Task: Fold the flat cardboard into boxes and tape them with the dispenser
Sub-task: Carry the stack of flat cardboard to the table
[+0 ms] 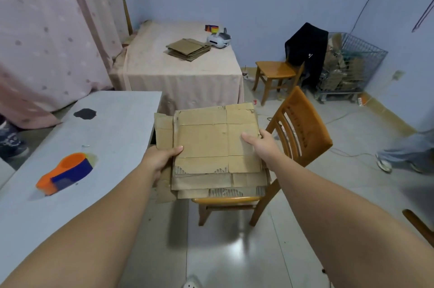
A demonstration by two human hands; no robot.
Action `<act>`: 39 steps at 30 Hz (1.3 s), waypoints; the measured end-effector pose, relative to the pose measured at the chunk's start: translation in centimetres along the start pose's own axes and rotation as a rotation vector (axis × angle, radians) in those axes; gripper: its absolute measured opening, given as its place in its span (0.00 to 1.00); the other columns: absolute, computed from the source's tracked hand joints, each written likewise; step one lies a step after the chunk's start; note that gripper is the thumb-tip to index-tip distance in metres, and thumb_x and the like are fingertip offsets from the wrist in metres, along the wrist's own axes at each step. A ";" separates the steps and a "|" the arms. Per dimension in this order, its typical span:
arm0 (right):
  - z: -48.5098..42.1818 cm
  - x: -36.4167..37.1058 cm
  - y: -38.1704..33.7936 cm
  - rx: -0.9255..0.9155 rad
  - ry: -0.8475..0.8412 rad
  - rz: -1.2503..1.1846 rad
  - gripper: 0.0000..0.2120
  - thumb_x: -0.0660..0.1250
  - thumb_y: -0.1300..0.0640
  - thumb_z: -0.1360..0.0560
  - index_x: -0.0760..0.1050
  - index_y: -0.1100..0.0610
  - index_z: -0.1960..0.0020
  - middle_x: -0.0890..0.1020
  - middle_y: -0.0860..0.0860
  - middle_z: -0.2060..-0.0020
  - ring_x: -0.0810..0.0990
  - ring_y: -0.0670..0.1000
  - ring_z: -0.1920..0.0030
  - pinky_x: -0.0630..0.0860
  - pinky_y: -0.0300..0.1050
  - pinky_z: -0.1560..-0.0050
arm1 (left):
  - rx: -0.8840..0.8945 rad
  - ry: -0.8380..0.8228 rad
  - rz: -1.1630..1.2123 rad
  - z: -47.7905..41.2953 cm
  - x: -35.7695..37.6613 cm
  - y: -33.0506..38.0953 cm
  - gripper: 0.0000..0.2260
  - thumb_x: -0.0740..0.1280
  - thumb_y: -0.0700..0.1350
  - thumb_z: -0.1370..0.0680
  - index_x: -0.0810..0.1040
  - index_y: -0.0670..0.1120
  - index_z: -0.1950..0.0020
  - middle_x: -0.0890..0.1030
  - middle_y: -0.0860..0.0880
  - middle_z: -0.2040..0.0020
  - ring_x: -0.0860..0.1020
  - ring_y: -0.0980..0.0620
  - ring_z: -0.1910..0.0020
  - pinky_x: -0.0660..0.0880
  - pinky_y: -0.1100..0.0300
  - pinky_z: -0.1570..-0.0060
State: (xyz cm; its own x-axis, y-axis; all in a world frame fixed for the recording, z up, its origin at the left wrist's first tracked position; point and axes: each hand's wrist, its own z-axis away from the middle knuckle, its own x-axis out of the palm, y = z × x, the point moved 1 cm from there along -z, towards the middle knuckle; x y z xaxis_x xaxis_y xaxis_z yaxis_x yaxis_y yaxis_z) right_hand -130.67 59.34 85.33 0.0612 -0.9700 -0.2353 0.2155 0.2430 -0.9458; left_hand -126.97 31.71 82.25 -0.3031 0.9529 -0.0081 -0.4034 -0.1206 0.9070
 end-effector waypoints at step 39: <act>-27.5 52.2 -10.4 -0.230 -0.933 0.458 0.19 0.63 0.36 0.27 0.69 0.47 0.43 0.76 0.46 0.51 0.75 0.51 0.51 0.69 0.46 0.52 | -0.059 0.966 0.556 -12.3 -29.4 0.7 0.11 0.70 0.40 0.25 0.78 0.46 0.43 0.83 0.47 0.48 0.81 0.46 0.49 0.76 0.53 0.53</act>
State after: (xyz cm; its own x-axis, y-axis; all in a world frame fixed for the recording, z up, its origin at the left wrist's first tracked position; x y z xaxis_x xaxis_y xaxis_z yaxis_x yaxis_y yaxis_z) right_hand -156.54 5.96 76.68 0.8338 -0.3729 -0.4072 -0.2011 0.4817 -0.8529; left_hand -128.95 0.20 77.98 -0.9878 0.1487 0.0460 -0.0351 -0.5006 0.8649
